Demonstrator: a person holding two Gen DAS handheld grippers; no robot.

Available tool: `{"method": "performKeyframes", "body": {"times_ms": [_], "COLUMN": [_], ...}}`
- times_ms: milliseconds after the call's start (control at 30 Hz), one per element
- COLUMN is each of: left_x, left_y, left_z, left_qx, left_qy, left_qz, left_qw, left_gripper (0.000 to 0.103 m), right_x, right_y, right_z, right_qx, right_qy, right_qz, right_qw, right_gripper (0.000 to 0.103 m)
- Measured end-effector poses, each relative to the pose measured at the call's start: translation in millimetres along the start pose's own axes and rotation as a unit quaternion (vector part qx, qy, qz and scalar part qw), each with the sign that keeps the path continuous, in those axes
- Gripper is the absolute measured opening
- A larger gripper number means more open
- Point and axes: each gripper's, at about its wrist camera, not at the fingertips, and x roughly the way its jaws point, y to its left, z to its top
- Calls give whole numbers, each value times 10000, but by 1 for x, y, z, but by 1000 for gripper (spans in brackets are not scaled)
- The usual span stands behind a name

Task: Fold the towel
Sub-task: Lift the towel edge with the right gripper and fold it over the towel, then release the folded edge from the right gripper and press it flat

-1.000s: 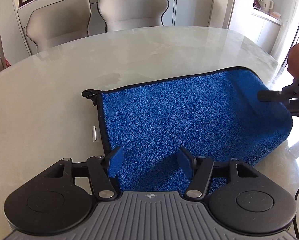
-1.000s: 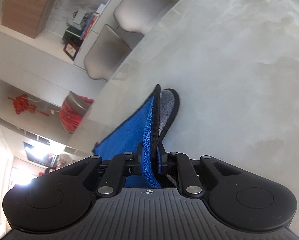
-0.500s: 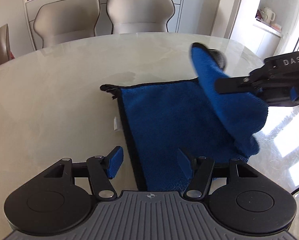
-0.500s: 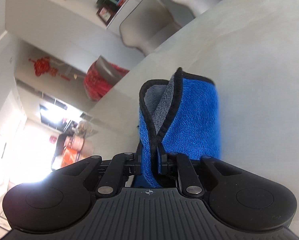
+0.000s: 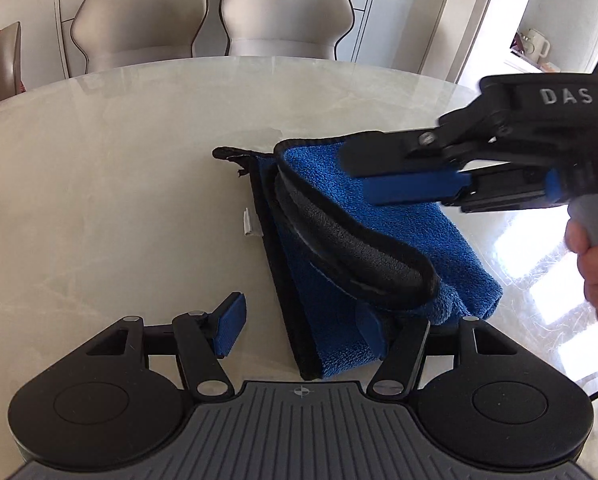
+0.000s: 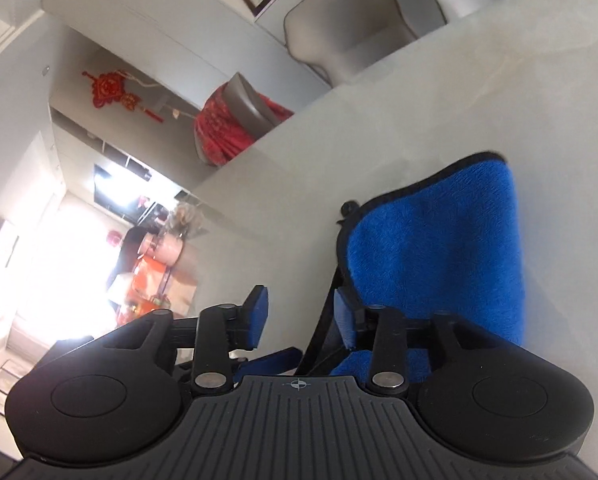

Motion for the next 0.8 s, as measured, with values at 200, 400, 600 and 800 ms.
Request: {"method": "performKeyframes", "body": {"times_ms": [200, 400, 600, 800], "left_x": [-6, -18, -20, -15], "left_y": [12, 22, 28, 33], "left_z": [-2, -3, 4, 19], "left_qx": [-314, -594, -723, -845], "left_qy": [-54, -154, -95, -132], "left_qz": [-414, -501, -308, -413], "left_qw": [9986, 9969, 9969, 9955], "left_gripper": [65, 70, 70, 71], "right_x": [-28, -30, 2, -3], "right_y": [-27, -22, 15, 37], "right_z": [-24, -52, -63, -76], "right_qx": [277, -12, -1183, -2354], "right_qy": [60, 121, 437, 508], "right_qz": [-217, -301, -679, -978], "right_qw": [9994, 9995, 9897, 9656], "right_gripper": [40, 40, 40, 40]}}
